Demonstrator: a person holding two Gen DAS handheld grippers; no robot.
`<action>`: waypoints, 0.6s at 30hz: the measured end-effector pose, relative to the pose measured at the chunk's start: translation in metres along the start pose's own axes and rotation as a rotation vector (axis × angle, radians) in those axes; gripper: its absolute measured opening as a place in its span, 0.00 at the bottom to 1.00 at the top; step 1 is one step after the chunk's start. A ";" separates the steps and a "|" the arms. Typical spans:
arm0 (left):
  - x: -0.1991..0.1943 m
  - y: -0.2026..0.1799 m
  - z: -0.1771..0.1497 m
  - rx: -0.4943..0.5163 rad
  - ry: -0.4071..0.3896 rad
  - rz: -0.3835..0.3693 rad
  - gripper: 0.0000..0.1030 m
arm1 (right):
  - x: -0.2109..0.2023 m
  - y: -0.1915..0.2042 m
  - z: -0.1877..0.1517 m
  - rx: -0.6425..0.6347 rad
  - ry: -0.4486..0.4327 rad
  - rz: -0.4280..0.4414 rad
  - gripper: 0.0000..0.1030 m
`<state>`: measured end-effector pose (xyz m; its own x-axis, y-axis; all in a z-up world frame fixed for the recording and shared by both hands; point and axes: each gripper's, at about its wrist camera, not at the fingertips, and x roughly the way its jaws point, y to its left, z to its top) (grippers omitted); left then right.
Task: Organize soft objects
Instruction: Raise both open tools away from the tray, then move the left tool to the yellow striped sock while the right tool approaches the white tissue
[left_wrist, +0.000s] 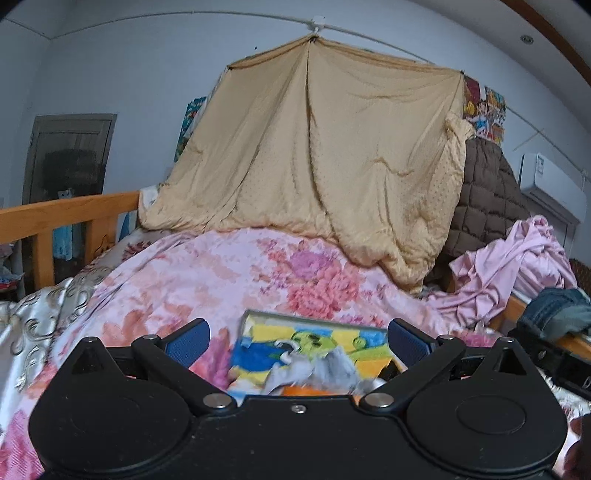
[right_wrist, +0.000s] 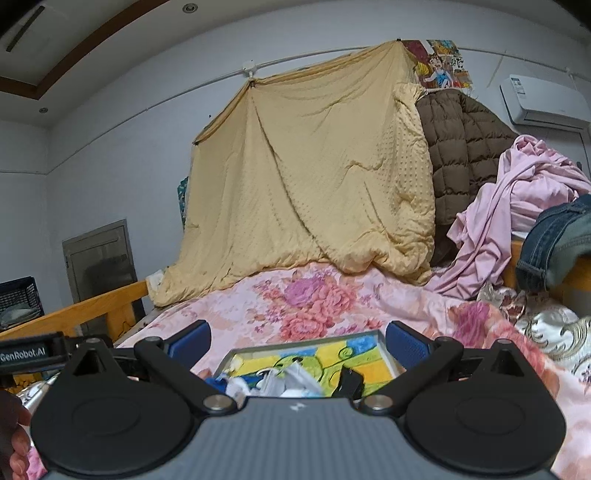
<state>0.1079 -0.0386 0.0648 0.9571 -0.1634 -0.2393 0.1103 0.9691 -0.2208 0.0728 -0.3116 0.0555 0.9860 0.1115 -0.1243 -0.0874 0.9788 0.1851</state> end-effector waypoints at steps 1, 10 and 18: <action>-0.002 0.006 -0.002 0.000 0.011 0.002 0.99 | -0.002 0.003 -0.002 -0.002 0.007 0.004 1.00; -0.010 0.045 -0.013 0.035 0.109 0.011 0.99 | -0.005 0.028 -0.021 -0.059 0.089 0.045 1.00; -0.012 0.059 -0.038 0.082 0.152 0.014 0.99 | 0.003 0.047 -0.037 -0.119 0.177 0.062 1.00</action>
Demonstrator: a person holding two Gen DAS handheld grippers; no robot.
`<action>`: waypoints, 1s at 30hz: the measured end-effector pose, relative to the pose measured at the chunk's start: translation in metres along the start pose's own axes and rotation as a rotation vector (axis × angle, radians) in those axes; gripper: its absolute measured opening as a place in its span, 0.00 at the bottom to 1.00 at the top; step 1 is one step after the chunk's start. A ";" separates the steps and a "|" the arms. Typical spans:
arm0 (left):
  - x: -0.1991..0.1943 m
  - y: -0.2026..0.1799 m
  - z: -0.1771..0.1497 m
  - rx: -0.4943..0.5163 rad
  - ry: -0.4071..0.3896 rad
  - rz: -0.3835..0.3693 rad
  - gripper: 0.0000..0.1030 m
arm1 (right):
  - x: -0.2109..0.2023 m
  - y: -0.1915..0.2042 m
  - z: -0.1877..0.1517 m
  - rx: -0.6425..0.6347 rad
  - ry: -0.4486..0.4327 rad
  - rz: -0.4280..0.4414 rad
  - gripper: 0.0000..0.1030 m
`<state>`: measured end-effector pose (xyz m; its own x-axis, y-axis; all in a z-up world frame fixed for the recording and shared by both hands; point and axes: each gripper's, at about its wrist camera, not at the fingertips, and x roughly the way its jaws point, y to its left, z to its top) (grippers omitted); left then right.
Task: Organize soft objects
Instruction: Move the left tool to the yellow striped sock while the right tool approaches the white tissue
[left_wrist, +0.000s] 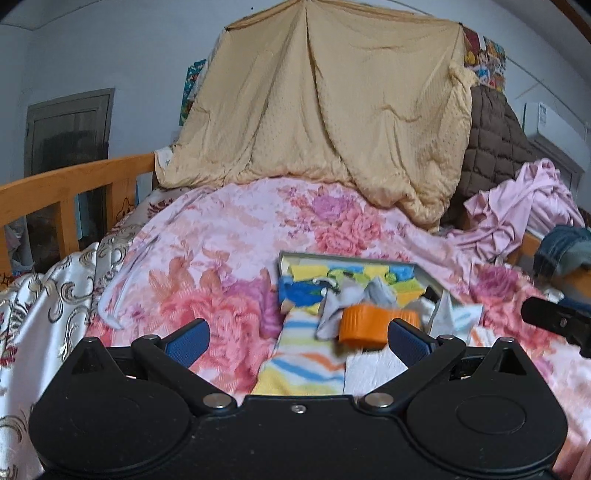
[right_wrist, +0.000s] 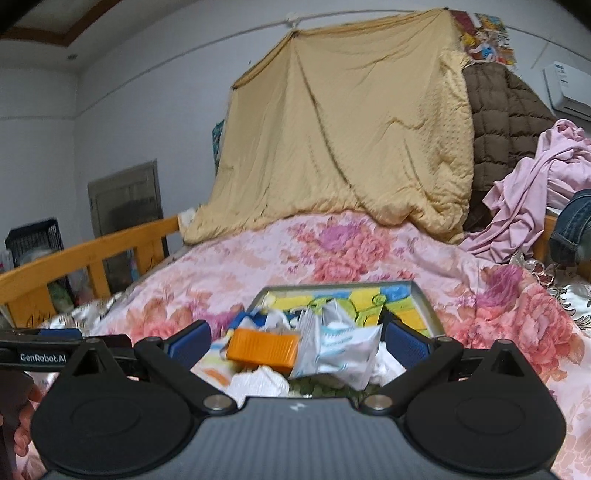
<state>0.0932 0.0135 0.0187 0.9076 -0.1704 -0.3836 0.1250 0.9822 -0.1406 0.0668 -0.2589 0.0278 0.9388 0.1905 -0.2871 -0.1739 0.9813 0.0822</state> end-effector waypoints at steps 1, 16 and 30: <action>0.001 -0.001 -0.003 0.012 0.018 0.004 0.99 | 0.001 0.001 -0.001 -0.003 0.007 0.007 1.00; 0.019 0.004 -0.012 -0.033 0.136 -0.050 0.99 | 0.021 -0.002 -0.007 0.082 0.127 0.030 1.00; 0.048 -0.015 -0.023 0.201 0.173 -0.078 0.99 | 0.072 0.003 -0.013 0.101 0.291 0.094 0.91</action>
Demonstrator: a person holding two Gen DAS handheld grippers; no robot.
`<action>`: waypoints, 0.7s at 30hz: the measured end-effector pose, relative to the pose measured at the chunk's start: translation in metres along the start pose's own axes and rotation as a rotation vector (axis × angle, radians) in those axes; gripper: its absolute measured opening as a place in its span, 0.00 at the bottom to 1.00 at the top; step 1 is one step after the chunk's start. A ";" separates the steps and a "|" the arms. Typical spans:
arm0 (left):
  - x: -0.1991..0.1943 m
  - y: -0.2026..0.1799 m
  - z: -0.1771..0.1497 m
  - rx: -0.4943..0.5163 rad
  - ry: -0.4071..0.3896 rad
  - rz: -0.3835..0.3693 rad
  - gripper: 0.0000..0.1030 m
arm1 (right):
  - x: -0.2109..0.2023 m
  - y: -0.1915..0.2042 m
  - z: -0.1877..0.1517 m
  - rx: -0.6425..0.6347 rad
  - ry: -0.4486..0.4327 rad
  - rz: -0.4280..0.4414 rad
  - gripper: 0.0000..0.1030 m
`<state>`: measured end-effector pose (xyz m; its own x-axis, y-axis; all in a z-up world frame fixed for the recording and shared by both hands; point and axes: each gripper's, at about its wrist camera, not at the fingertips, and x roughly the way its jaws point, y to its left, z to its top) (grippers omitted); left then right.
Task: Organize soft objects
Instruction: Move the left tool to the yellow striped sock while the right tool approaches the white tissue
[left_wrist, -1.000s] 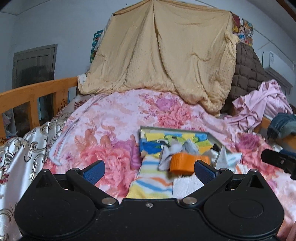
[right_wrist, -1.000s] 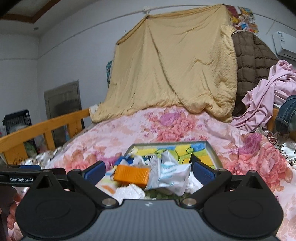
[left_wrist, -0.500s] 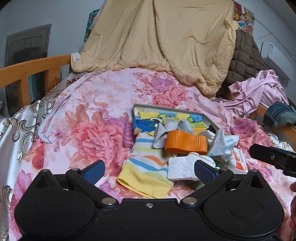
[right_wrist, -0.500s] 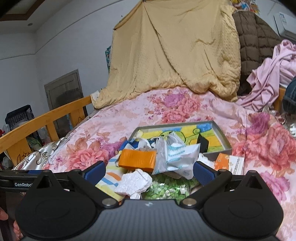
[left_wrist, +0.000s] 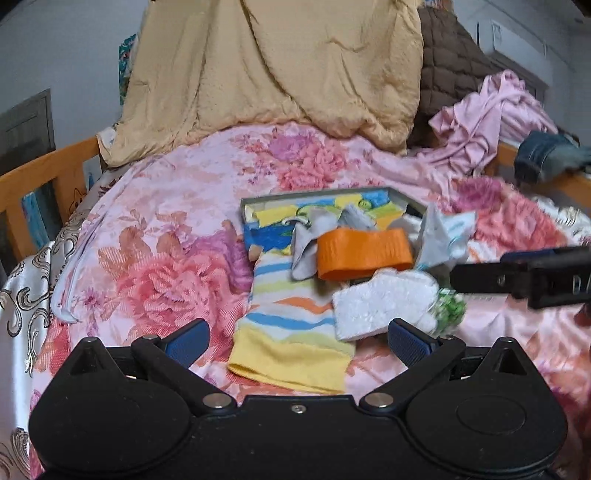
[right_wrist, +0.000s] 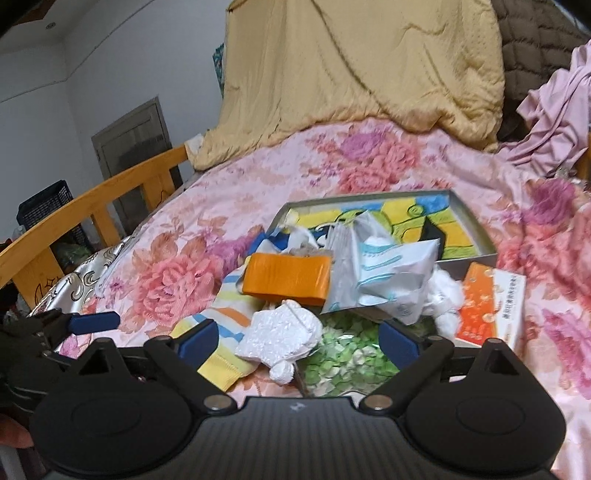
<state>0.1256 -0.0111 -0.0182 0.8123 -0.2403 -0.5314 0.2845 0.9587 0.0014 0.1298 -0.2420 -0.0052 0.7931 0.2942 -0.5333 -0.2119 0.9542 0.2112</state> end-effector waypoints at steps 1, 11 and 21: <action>0.004 0.002 -0.001 -0.001 0.009 0.000 0.99 | 0.003 0.000 0.000 0.005 0.010 0.007 0.91; 0.052 0.019 -0.011 -0.026 0.114 -0.024 0.99 | 0.022 -0.006 -0.004 0.117 0.107 0.053 0.82; 0.066 0.010 -0.019 0.050 0.140 -0.040 0.99 | 0.045 -0.004 -0.006 0.177 0.174 0.080 0.78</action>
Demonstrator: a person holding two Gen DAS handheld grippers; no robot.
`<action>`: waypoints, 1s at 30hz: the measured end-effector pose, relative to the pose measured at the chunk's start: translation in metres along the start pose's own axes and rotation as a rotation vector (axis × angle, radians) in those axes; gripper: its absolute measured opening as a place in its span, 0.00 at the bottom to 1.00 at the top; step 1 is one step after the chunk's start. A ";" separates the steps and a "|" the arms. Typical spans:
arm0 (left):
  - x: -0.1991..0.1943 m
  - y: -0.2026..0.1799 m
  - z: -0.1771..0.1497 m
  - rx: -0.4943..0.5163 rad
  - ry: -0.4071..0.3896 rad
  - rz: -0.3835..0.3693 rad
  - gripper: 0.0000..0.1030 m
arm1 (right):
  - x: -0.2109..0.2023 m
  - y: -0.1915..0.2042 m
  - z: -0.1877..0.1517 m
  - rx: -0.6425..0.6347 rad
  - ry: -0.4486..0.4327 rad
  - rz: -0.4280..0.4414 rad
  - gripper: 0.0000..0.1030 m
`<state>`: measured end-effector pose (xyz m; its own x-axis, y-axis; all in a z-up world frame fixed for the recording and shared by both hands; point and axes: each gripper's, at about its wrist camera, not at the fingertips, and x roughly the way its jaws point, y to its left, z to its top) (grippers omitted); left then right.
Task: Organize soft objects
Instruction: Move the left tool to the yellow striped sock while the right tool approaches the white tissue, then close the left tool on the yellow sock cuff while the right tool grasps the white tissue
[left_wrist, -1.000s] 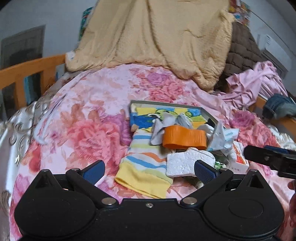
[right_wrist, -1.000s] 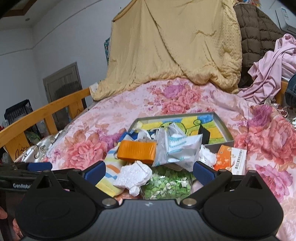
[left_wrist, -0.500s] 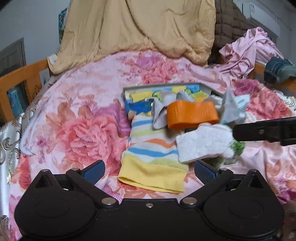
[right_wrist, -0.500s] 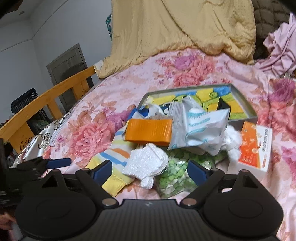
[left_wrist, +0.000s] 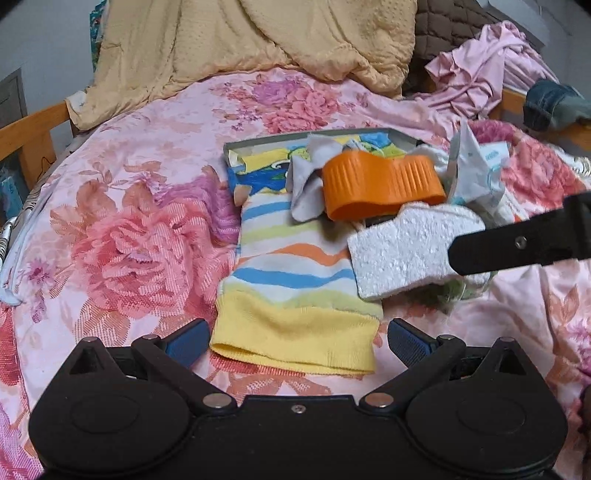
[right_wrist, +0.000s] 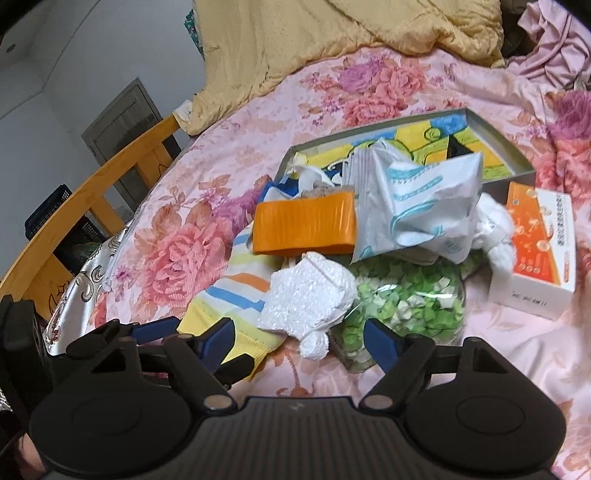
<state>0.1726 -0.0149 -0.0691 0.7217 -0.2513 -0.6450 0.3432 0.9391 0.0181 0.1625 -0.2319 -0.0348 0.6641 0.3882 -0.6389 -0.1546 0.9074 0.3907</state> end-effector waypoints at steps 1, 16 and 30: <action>0.000 0.000 0.000 0.000 -0.001 -0.003 0.99 | 0.002 0.000 0.000 0.000 0.001 0.000 0.78; 0.006 0.000 -0.001 0.005 -0.008 -0.023 0.99 | 0.012 -0.012 0.001 0.138 0.037 0.022 0.71; 0.004 -0.002 0.000 0.031 -0.005 -0.015 0.85 | 0.006 -0.015 0.005 0.211 -0.004 0.110 0.48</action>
<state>0.1750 -0.0180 -0.0714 0.7196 -0.2665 -0.6412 0.3721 0.9276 0.0320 0.1725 -0.2436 -0.0411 0.6544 0.4817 -0.5828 -0.0697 0.8059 0.5879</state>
